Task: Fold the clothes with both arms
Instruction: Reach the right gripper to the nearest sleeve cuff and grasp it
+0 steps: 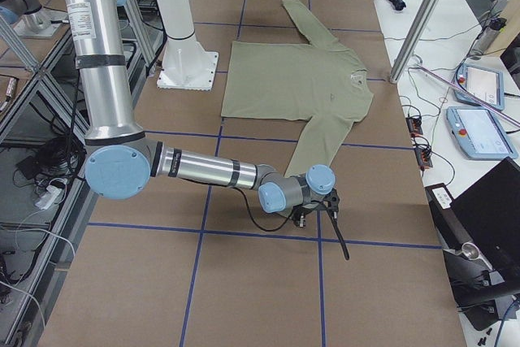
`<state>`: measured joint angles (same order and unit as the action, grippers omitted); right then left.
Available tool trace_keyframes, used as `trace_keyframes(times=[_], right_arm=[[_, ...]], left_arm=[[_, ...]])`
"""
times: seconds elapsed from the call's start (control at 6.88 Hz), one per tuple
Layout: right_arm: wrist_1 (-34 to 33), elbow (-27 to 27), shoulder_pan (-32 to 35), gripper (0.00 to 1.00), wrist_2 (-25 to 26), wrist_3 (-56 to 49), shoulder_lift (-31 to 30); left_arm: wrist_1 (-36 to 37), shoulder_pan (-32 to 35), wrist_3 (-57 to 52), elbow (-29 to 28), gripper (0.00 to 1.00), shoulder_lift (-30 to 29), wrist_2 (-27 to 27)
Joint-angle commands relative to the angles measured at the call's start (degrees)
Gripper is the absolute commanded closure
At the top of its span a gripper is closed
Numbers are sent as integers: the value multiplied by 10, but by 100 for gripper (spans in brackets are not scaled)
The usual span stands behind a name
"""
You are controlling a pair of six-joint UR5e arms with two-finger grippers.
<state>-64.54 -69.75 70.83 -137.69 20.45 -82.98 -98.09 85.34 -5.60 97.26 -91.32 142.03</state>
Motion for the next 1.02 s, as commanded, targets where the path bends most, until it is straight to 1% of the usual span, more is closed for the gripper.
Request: trace_keyframes(times=[0.0,0.15,0.44,0.58,0.73,0.87], right_arm=[[-1,1,0,90,1,19,1],[0,0,0,100,1,34,2],[0,-5,0,100,1,36,3],[1,-27,2,100,-2,67,8],[5,-85,2,100,-4,127,6],[5,-134,-16,100,-8,184,8]], left_arm=[[0,0,0,-1,0,0,0],[0,0,0,-1,0,0,0],[0,0,0,-1,0,0,0],[0,0,0,-1,0,1,0],[0,0,0,2,0,1,0],[0,0,1,5,0,1,0]])
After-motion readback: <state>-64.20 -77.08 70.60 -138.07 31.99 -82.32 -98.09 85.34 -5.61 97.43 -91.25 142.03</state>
